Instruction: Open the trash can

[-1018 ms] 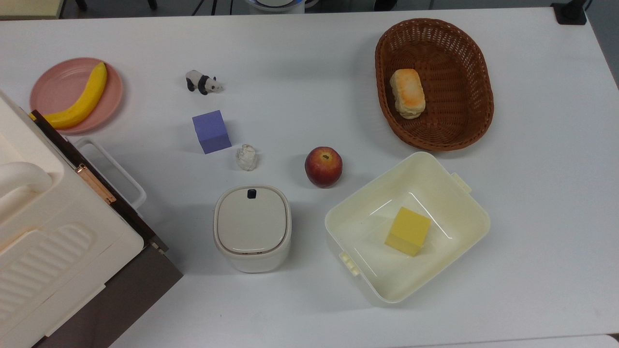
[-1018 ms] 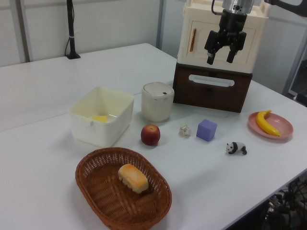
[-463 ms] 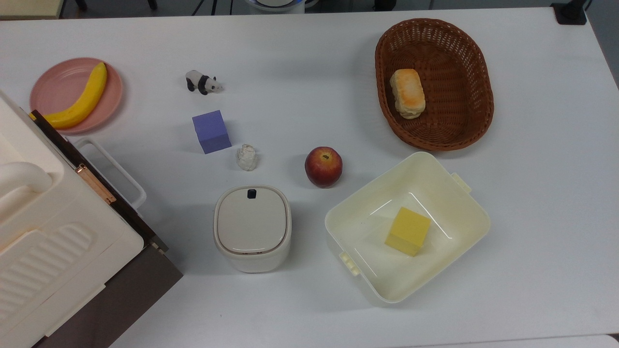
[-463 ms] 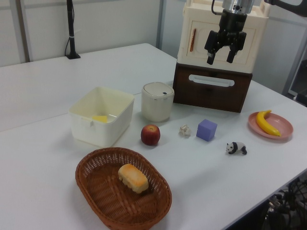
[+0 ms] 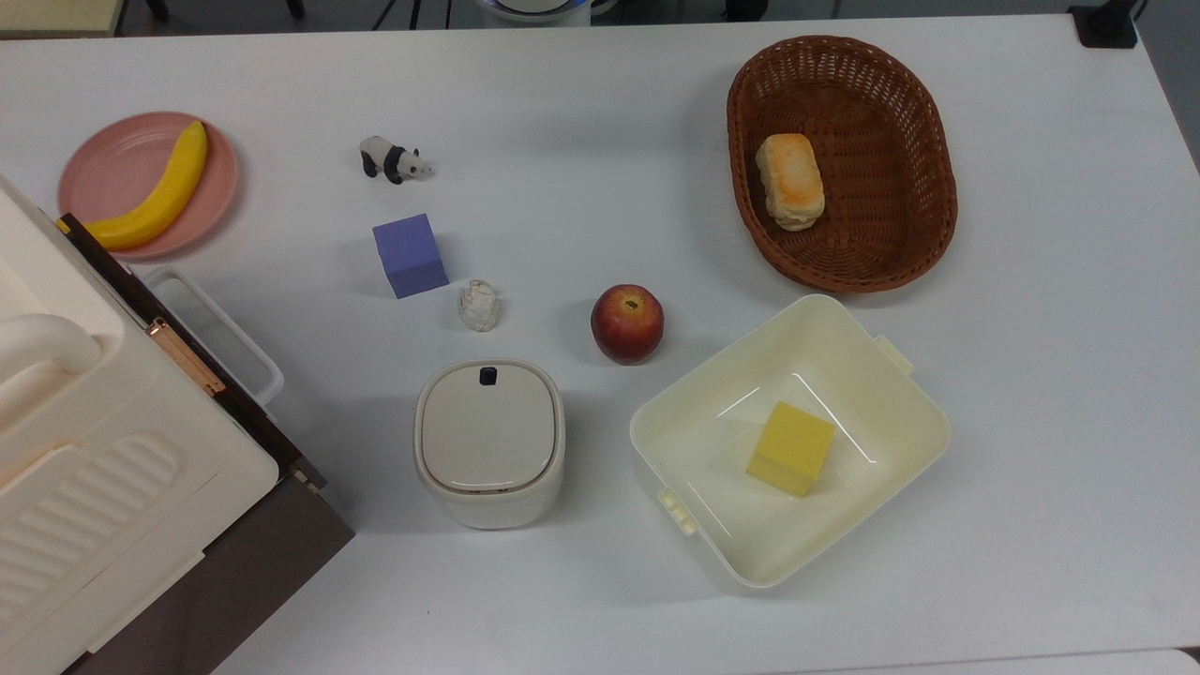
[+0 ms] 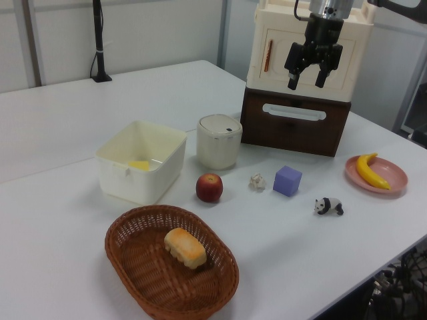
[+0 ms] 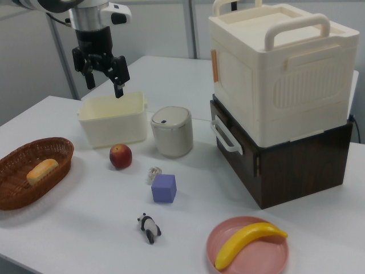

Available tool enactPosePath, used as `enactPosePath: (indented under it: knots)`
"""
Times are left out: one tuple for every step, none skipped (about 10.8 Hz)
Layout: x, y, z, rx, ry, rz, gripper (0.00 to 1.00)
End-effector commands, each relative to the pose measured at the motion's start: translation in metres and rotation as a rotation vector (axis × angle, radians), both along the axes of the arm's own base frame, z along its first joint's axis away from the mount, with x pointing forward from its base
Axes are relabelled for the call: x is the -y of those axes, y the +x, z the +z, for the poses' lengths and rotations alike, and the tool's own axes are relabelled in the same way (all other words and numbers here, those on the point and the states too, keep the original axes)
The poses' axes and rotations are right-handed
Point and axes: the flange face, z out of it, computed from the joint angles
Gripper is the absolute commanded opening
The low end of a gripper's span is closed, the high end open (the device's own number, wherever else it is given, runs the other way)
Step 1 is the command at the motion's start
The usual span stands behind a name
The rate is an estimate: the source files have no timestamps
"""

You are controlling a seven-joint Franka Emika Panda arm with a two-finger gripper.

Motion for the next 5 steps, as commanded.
enactPosePath:
  knots:
    - [-0.006, -0.002, 0.001, -0.010, 0.004, 0.019, 1.00]
    - [-0.006, 0.000, 0.000, -0.005, 0.003, 0.021, 1.00]
    - [-0.007, 0.001, -0.001, -0.007, 0.005, 0.022, 1.00]
    - [-0.009, 0.004, -0.005, -0.006, 0.006, 0.028, 1.00]
    - [-0.008, 0.011, -0.003, 0.039, 0.004, 0.019, 1.00]
